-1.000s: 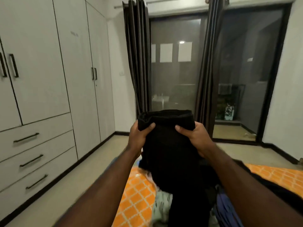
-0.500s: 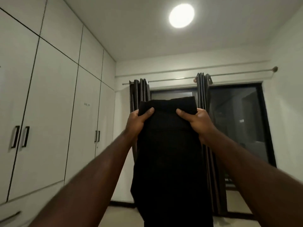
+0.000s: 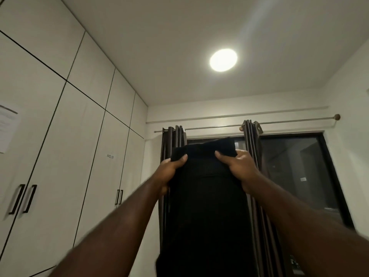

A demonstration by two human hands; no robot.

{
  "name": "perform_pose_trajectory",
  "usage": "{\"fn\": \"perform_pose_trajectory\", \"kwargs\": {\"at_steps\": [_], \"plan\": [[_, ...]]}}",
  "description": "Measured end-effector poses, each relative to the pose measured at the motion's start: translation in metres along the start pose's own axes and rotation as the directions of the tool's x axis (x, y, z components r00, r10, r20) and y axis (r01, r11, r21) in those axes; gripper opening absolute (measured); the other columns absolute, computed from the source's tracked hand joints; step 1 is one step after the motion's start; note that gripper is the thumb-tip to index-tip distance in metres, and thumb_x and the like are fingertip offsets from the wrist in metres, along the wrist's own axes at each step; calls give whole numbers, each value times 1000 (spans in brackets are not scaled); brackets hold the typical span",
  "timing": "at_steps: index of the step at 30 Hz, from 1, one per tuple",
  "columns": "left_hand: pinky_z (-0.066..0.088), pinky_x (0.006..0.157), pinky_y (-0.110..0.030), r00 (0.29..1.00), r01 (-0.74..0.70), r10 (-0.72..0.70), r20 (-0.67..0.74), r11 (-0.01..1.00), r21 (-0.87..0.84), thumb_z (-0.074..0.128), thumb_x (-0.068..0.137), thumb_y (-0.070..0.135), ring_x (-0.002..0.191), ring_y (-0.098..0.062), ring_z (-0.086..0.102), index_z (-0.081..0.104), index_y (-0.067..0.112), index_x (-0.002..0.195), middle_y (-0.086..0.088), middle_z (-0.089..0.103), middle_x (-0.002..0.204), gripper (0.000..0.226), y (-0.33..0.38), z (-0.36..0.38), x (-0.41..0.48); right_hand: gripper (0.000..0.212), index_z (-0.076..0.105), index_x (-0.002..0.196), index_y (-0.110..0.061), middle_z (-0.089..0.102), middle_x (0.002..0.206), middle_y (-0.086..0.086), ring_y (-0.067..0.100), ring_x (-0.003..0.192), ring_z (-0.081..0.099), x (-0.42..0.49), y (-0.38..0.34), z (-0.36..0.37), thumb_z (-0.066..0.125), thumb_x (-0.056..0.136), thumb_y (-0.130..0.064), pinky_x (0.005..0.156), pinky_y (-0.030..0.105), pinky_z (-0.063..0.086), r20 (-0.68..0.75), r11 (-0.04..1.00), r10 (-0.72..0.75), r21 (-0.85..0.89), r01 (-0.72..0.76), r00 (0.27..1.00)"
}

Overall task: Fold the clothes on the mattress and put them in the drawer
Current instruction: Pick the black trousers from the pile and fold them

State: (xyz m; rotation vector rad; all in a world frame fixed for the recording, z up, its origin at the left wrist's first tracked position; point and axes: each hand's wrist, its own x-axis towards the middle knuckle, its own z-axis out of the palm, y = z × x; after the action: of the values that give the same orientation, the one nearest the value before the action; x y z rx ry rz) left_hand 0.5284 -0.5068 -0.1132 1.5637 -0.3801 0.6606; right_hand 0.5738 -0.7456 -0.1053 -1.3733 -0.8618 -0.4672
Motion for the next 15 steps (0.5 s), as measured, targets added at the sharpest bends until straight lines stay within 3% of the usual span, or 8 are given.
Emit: {"fn": "perform_pose_trajectory", "kwargs": {"at_steps": [3,6,9,12,14,15], "plan": [[55,99,-53,1000,-11,13,15,995,-101,79,80,46,110,-31,70,57,14,134,-12,72,120,66,-12,0,-1,42,70,110,-10,78,100,11,26,91,76,-7,3,-1,85,79,-34,84,45,63,32,995,76,55,-78,997],[55,98,-54,1000,-17,19,17,996,-90,81,79,44,109,-33,70,57,11,133,-15,72,120,68,-10,0,2,58,64,121,-10,75,111,17,32,99,75,-13,9,-8,86,75,-38,90,52,60,79,973,184,128,-193,980],[56,95,-54,1000,27,-27,15,1000,-1,86,74,43,106,-33,71,58,10,131,-14,72,118,72,0,6,10,53,63,126,-9,74,113,20,38,103,73,-20,17,-18,80,84,-36,95,57,56,139,914,287,257,-314,948],[56,93,-51,991,136,-137,9,989,63,82,80,35,104,-34,70,63,10,122,-16,73,113,53,13,24,11,50,65,127,-9,73,116,23,42,107,71,-31,26,-30,73,90,-42,99,57,53,196,830,334,402,-386,922],[56,92,-51,982,189,-188,-25,979,72,81,80,33,103,-36,70,62,10,121,-17,72,113,51,18,36,11,50,75,115,-8,74,112,23,40,102,73,-47,36,-38,62,95,-51,90,53,59,211,750,337,529,-397,918],[55,93,-52,980,200,-199,-26,978,61,81,80,32,103,-36,69,61,10,122,-17,72,114,52,17,41,13,57,80,103,-8,76,102,20,35,90,76,-57,45,-39,54,97,-58,77,47,63,215,687,340,608,-398,915]]}}
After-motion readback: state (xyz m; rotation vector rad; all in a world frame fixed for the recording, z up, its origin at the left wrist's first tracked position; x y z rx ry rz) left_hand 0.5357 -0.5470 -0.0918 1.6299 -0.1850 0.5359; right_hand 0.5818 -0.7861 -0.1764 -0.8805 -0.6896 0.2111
